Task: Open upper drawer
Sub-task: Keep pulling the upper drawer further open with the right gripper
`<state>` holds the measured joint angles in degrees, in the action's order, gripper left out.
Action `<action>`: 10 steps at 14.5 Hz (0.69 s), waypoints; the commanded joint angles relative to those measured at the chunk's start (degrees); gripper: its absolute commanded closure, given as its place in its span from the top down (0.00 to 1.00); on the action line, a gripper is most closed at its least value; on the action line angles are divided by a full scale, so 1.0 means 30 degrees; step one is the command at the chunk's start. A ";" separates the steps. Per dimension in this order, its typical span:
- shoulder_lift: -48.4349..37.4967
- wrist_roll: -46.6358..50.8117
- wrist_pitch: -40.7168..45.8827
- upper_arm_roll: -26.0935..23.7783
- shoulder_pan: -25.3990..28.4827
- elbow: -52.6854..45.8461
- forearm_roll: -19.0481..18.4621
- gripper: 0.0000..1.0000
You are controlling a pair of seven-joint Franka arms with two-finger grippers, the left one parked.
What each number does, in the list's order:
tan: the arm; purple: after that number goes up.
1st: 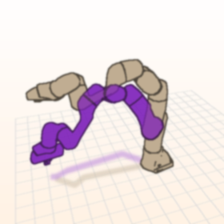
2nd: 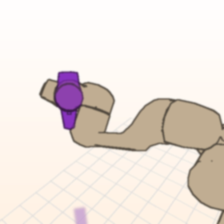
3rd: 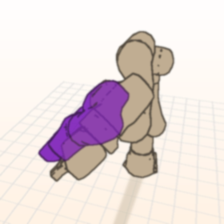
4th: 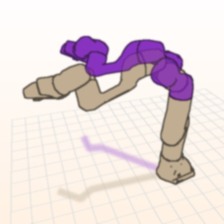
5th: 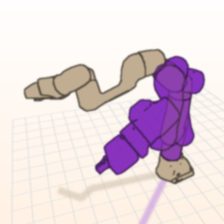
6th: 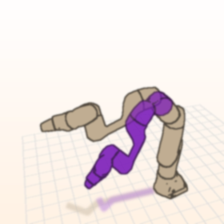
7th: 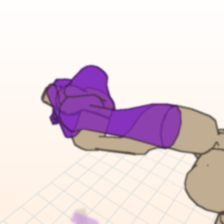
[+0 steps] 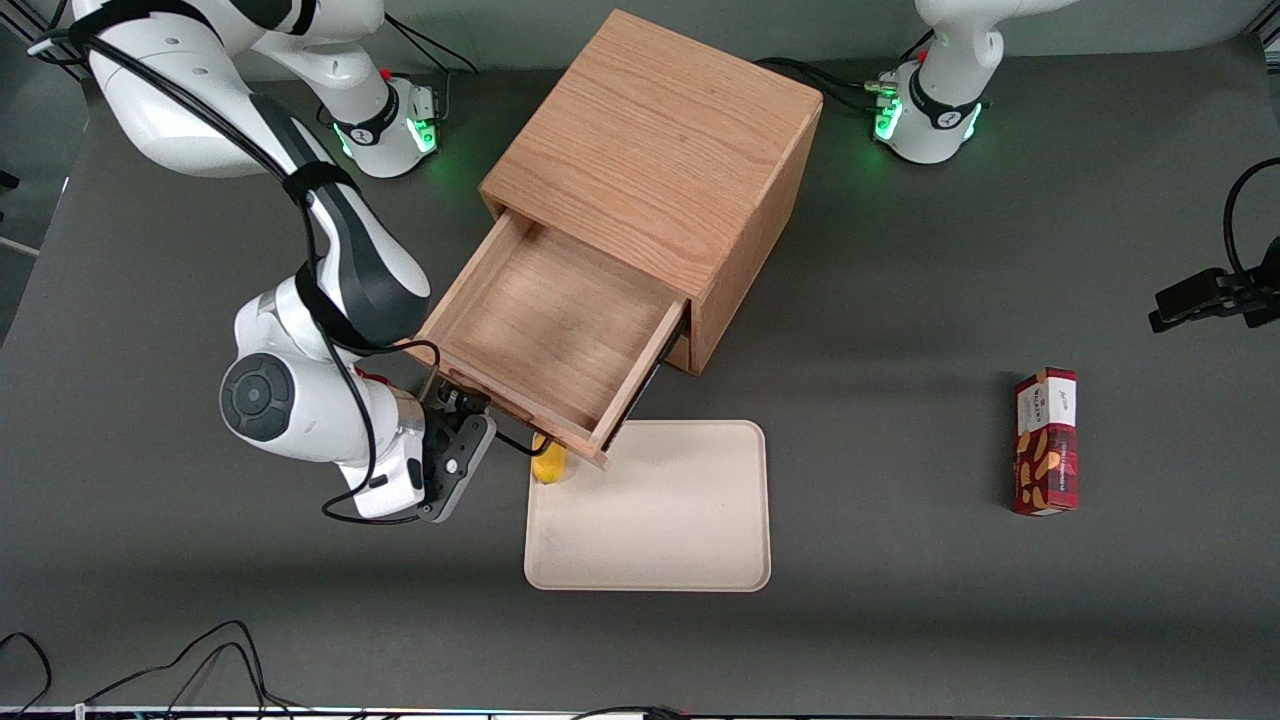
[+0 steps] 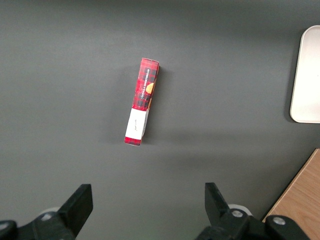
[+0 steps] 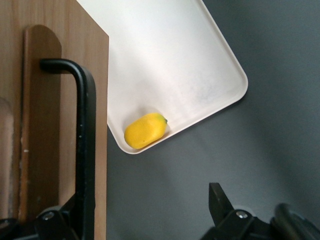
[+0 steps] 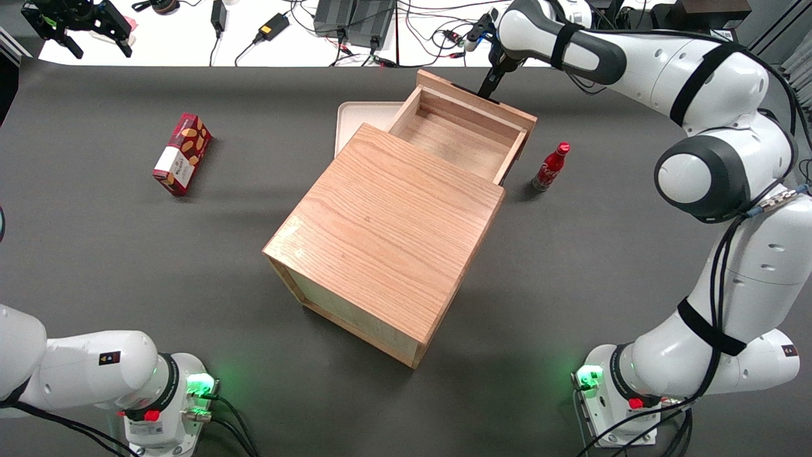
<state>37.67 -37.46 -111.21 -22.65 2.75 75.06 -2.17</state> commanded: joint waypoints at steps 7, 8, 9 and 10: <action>0.1710 -0.0552 0.0802 0.0462 0.0635 -0.2694 -0.0684 1.00; 0.1741 -0.0494 0.0802 0.0462 0.0664 -0.2812 -0.0655 1.00; 0.1944 -0.0435 0.0802 0.0462 0.0780 -0.3045 -0.0654 1.00; 0.2004 -0.0435 0.0802 0.0462 0.1042 -0.3308 -0.0625 1.00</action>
<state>40.81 -38.08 -109.21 -21.89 3.82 69.80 -2.57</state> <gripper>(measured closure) 0.000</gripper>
